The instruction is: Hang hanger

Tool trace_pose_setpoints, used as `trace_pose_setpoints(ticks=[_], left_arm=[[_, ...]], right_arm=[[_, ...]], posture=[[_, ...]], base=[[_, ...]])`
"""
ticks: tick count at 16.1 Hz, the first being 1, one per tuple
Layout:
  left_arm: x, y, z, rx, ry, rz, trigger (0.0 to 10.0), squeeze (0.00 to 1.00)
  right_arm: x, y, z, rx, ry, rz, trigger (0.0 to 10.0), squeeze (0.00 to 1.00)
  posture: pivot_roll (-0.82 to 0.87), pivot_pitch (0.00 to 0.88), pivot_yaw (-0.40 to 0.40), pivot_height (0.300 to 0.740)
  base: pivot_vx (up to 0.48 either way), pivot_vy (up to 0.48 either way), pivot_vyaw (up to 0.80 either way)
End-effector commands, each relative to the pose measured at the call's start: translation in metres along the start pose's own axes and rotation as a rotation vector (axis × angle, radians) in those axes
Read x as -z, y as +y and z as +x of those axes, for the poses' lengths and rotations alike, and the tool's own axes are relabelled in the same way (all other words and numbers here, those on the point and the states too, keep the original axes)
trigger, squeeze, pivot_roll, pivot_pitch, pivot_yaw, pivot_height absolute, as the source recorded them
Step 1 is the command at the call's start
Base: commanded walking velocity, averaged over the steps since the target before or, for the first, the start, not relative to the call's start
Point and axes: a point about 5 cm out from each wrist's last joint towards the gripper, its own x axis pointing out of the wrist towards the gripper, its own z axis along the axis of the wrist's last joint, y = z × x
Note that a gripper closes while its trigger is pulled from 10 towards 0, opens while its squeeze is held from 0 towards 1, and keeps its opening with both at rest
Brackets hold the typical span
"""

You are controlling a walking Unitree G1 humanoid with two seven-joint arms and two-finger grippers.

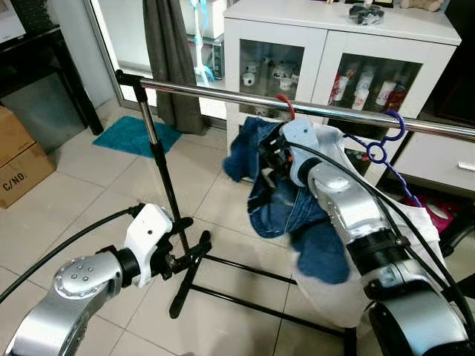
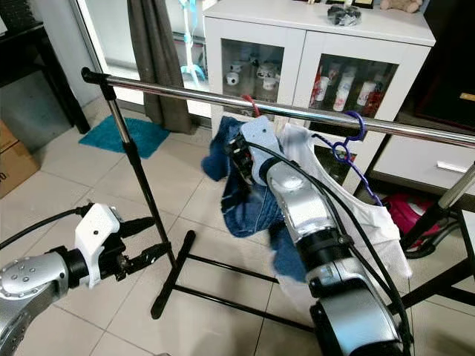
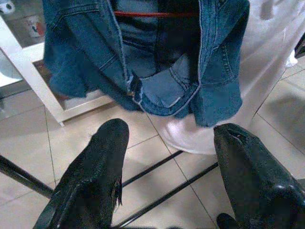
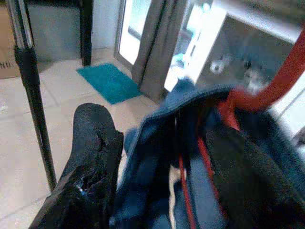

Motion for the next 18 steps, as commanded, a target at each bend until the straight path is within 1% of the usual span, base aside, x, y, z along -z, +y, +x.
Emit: trace_pose_setpoints(ticks=[1,4,5,6,9,12,14,18], left_arm=[[-0.005,0.001,-0.002,0.006,-0.009,0.01,10.0,0.0],[-0.007,0.0,0.0,0.015,-0.017,0.008,10.0,0.0],[-0.008,0.0,0.001,0.023,-0.027,0.006,10.0,0.0],[-0.009,-0.001,0.002,0.029,-0.041,0.004,10.0,0.0],[-0.014,-0.002,0.005,0.046,-0.075,-0.001,10.0,0.0],[-0.014,-0.001,0.002,0.042,-0.072,0.0,10.0,0.0],[-0.013,-0.001,0.001,0.04,-0.07,-0.001,10.0,0.0],[-0.012,-0.002,-0.001,0.036,-0.065,-0.002,10.0,0.0]], right_arm=[[-0.006,-0.006,-0.005,0.019,-0.025,0.005,10.0,0.0],[-0.01,-0.007,-0.018,0.012,-0.054,-0.019,10.0,0.0],[-0.01,-0.005,-0.022,0.001,-0.051,-0.041,10.0,0.0],[-0.008,-0.004,-0.023,-0.002,-0.042,-0.044,10.0,0.0],[0.002,-0.002,-0.019,0.01,0.014,-0.049,10.0,0.0],[0.007,0.0,-0.014,0.012,0.046,-0.007,10.0,0.0],[0.009,0.0,-0.008,0.022,0.058,-0.017,10.0,0.0],[0.004,-0.001,0.002,0.031,0.047,-0.01,10.0,0.0]], posture=[[-0.01,0.0,0.005,0.74],[-0.01,0.0,0.009,0.74],[-0.02,0.0,0.018,0.74],[-0.02,0.0,0.018,0.74],[-0.03,0.0,0.025,0.74],[-0.01,0.0,0.019,0.74],[-0.01,0.0,0.016,0.74],[0.0,0.0,0.011,0.74]], base=[[0.0,0.0,0.0],[0.0,0.0,0.0],[0.0,0.0,0.0],[0.0,0.0,0.0],[0.0,0.0,0.0],[0.0,0.0,0.0],[0.0,0.0,0.0],[0.0,0.0,0.0]])
